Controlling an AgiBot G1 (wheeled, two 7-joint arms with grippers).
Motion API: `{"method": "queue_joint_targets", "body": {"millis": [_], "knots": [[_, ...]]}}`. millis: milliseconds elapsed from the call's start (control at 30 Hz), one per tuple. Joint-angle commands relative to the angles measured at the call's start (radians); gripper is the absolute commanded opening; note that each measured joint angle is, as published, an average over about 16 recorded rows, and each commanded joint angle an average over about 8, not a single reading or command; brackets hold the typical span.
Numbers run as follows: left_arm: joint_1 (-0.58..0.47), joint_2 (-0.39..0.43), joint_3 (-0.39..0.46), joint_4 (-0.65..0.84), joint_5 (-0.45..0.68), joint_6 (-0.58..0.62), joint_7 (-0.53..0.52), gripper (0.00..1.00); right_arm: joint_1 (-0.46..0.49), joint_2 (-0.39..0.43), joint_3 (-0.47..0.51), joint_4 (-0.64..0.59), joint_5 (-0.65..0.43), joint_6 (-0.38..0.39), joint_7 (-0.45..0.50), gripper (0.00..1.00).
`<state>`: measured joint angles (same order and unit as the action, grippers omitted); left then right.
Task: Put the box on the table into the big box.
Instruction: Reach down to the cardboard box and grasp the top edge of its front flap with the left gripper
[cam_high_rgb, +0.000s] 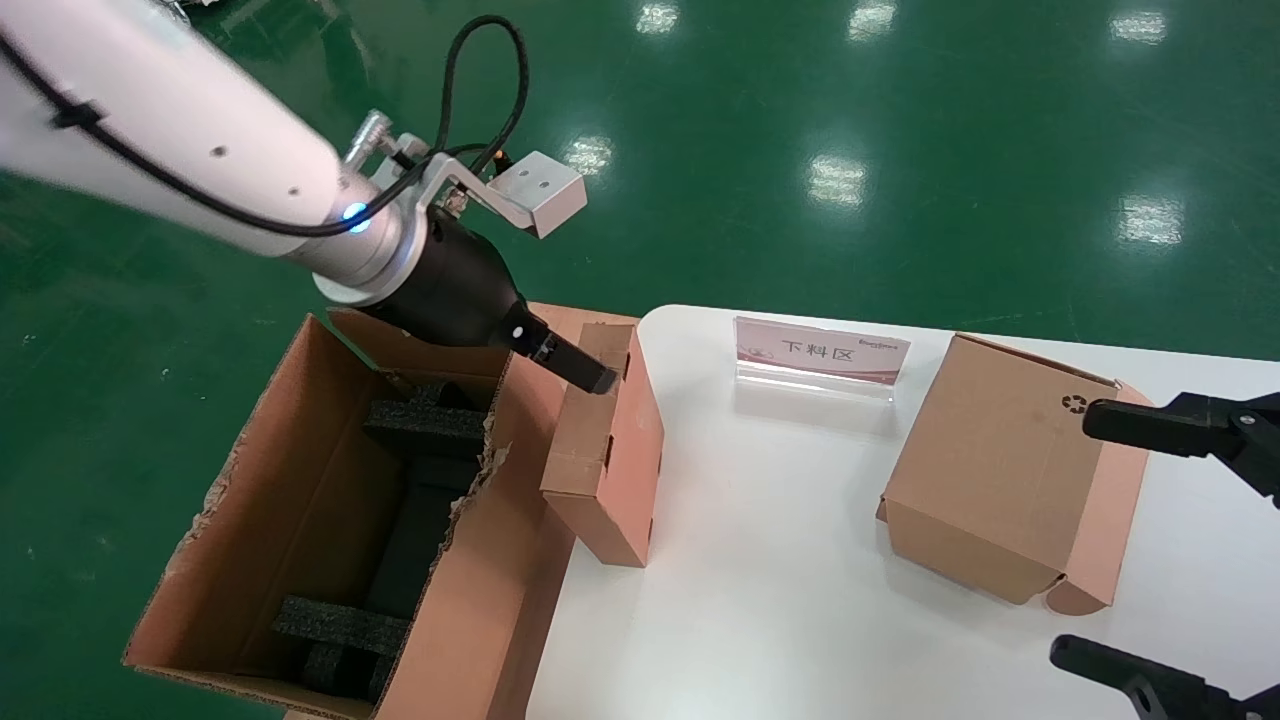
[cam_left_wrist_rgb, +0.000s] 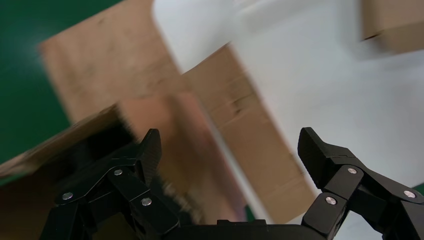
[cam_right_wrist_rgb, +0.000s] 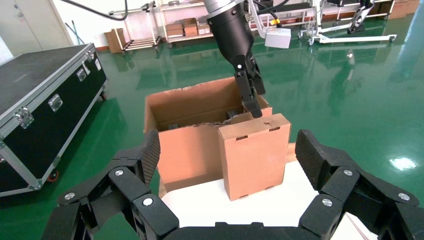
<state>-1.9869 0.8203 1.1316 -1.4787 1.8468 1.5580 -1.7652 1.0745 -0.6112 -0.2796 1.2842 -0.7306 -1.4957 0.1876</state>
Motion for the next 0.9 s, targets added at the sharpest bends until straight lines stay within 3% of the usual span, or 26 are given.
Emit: {"method": "queue_joint_targets", "body": {"millis": [33,333,900], "knots": [[-0.056,0.033,0.069,0.0,0.027,0.035,-0.065,1.0,0.0,0.0,0.0,0.0,0.0,0.0,0.0,1.0],[-0.168,0.122,0.241,-0.001,0.019,0.089,-0.225,1.0,0.0,0.0,0.0,0.0,0.0,0.0,0.0,1.0],[-0.128,0.156,0.274,-0.001,-0.046,0.092,-0.351,1.0,0.0,0.0,0.0,0.0,0.0,0.0,0.0,1.0]]}}
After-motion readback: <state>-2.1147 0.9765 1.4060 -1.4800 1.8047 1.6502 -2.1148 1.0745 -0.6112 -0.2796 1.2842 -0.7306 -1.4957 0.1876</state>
